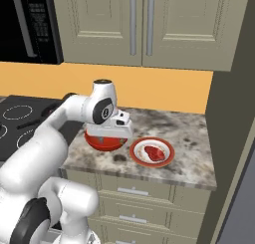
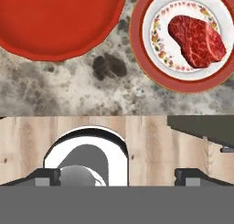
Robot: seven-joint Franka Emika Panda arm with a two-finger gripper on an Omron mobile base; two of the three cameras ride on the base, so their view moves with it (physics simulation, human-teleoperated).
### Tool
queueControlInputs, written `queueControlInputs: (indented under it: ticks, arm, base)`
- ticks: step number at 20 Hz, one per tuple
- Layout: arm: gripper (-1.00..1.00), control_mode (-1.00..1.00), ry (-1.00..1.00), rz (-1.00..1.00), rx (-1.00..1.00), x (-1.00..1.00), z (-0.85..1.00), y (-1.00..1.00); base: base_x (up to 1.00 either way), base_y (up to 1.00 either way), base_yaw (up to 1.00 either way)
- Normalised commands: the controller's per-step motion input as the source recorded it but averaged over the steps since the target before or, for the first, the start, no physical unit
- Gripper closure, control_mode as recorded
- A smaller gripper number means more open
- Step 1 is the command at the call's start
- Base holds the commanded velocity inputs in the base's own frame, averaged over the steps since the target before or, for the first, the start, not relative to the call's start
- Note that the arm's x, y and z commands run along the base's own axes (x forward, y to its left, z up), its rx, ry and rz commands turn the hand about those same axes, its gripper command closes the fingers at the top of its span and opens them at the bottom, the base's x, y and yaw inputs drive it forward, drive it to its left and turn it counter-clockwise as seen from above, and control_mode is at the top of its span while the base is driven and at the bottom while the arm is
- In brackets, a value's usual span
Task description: Place one of the steaks on the plate and the other in the bowl. Then place the bowl in the fridge.
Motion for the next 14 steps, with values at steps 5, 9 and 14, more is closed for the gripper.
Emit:
queueControlInputs:
  ticks: [5,9,14]
  arm:
    - [-1.0,-1.0,0.01,-0.46,-0.09,-0.13,0.26,0.72]
    - [-1.0,-1.0,-0.1,-0.28,0.02,-0.2,0.08,0.77]
    - [-1.0,-1.0,-0.01,-0.03,0.0,-0.05,0.0,0.07]
  base:
    - [0.0,0.0,0.0]
    - [0.0,0.0,0.0]
    - [0.0,0.0,0.0]
